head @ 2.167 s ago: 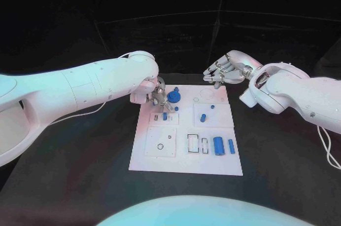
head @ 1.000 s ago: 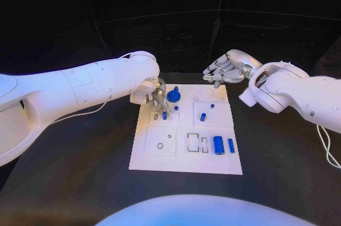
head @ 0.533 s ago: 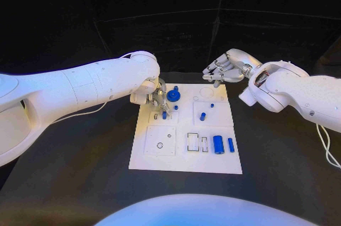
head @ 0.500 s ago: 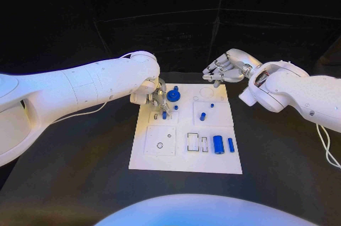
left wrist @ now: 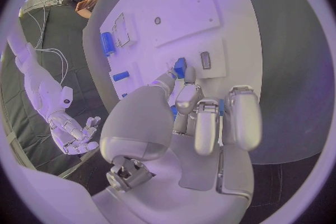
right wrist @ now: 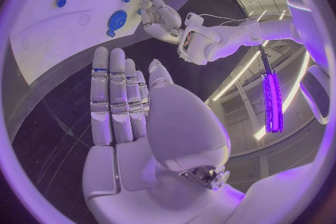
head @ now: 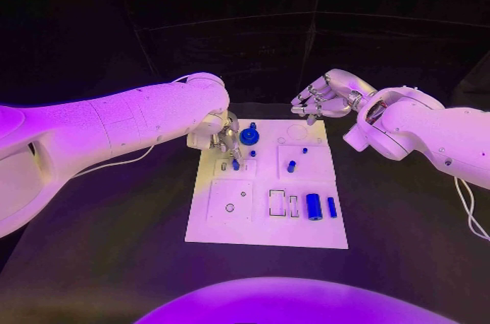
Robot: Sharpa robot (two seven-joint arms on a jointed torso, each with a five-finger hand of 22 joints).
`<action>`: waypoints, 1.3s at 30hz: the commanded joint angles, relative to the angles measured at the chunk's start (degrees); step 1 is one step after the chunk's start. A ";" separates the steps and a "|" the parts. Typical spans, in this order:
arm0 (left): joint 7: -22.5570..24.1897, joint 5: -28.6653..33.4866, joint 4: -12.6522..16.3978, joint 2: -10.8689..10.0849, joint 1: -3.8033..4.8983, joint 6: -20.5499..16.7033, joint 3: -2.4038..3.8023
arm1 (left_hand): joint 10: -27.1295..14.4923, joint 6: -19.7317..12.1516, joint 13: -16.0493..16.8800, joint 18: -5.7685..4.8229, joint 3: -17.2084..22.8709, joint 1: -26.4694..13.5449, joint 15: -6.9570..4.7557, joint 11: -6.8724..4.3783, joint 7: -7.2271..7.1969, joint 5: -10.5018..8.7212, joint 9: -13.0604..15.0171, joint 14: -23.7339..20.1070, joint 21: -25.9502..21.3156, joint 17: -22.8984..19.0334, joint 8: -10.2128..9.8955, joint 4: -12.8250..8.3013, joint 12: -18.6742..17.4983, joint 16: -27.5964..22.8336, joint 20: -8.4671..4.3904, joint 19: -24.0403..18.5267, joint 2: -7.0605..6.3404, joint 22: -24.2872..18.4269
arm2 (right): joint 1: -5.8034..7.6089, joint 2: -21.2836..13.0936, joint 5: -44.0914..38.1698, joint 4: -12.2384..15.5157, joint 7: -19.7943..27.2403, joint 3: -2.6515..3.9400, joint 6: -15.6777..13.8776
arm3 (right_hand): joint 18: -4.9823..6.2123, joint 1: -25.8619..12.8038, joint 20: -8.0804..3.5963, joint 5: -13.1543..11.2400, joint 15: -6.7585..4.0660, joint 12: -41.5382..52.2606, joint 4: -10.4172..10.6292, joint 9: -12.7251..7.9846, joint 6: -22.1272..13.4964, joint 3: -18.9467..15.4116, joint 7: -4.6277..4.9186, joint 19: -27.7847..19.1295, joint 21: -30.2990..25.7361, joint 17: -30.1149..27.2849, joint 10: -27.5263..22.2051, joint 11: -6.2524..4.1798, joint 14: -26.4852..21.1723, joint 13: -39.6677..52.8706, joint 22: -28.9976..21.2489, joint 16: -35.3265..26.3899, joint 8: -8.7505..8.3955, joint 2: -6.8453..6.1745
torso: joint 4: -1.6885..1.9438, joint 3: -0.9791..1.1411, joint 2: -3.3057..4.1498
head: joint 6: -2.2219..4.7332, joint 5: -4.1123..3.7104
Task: Assemble the parts on the task board
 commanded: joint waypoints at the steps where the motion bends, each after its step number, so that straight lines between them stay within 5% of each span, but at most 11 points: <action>1: 0.83 1.92 0.22 -0.40 0.02 -2.14 -0.05 | 0.48 0.46 -0.11 -0.24 7.82 0.72 -0.34 -0.31 0.02 1.12 0.40 6.06 0.20 15.09 0.10 -5.76 -0.41 0.18 -0.31 0.68 0.02 1.90 | 0.11 0.03 0.22 -0.05 0.44 0.03 0.31 | 0.72 0.24 0.27 0.17 0.22 -0.11 0.30 -0.03 -0.05 0.09 0.23 0.15 -0.34 -0.09 -0.45 0.00 -0.15 -0.07 -0.05 -0.27 -0.26 -0.50 | 0.03 -0.01 -0.04 | -0.04 0.05; 8: 1.30 3.72 1.87 -1.83 0.05 -6.14 -0.03 | 1.03 0.36 -0.59 -0.16 16.89 -4.43 -0.23 -0.25 0.02 1.85 1.91 6.06 -0.11 15.09 1.64 -8.52 -0.91 0.18 -0.18 0.59 -2.33 1.82 | 0.11 -0.02 0.26 -0.14 0.47 0.03 0.28 | 0.72 0.23 0.27 0.38 0.23 -0.11 0.38 -0.03 -0.07 0.10 0.25 0.18 -0.42 -0.09 -0.48 0.01 -0.15 -0.08 -0.10 -0.31 -0.26 -0.49 | 0.01 0.02 -0.01 | -0.02 0.15; 18: 0.93 7.95 5.31 -5.14 0.31 -12.17 -0.01 | 1.30 0.23 -0.53 -0.18 19.53 -6.00 -0.34 -0.28 -0.08 2.21 2.65 6.06 -0.13 15.09 2.48 -9.30 -0.85 0.18 -0.17 0.62 -3.06 1.91 | 0.11 -0.17 0.29 -0.20 0.46 0.03 0.30 | 0.72 0.19 0.28 0.44 0.24 -0.11 0.44 -0.03 -0.07 0.11 0.26 0.19 -0.44 -0.10 -0.48 0.02 -0.15 -0.09 -0.11 -0.33 -0.26 -0.45 | 0.18 0.03 -0.11 | 0.10 0.28; 25: 3.22 9.64 10.62 -8.96 0.05 -19.81 -0.06 | 1.56 0.30 -0.44 -0.17 20.60 -6.59 -0.39 -0.39 -0.21 2.19 3.05 6.06 -0.18 15.09 2.98 -9.76 -0.75 0.18 -0.21 0.61 -3.59 1.90 | 0.11 -0.37 0.29 -0.17 0.48 0.03 0.32 | 0.72 0.19 0.28 0.44 0.24 -0.11 0.44 -0.03 -0.07 0.11 0.26 0.19 -0.44 -0.10 -0.48 0.02 -0.15 -0.09 -0.11 -0.33 -0.26 -0.45 | 0.55 0.05 -0.19 | 0.06 0.41; 30: 6.26 7.61 14.80 -11.41 -1.39 -27.72 -0.11 | 1.76 0.38 -0.37 -0.17 21.17 -6.73 -0.45 -0.46 -0.28 2.20 3.26 6.06 -0.14 15.09 3.27 -10.00 -0.67 0.18 -0.27 0.66 -3.82 1.97 | 0.11 -0.48 0.35 -0.18 0.53 0.03 0.32 | 0.72 0.19 0.28 0.44 0.24 -0.11 0.44 -0.03 -0.07 0.11 0.26 0.19 -0.44 -0.10 -0.48 0.02 -0.15 -0.09 -0.11 -0.33 -0.26 -0.45 | 0.88 0.09 -0.36 | 0.08 0.25; 39: 12.18 -2.23 20.22 -14.79 -5.44 -45.28 -0.18 | 2.28 0.43 0.02 -0.32 21.99 -7.03 -0.56 -0.55 -0.34 2.17 3.55 6.06 0.41 15.09 3.70 -10.02 -0.33 0.18 -0.36 0.96 -4.02 2.59 | 0.11 -0.70 0.45 -0.21 0.62 0.03 0.29 | 0.71 0.15 0.29 0.54 0.25 -0.11 0.52 -0.03 -0.08 0.12 0.26 0.21 -0.48 -0.10 -0.50 0.03 -0.16 -0.09 -0.14 -0.35 -0.25 -0.41 | 1.42 0.12 -0.71 | -0.15 -0.14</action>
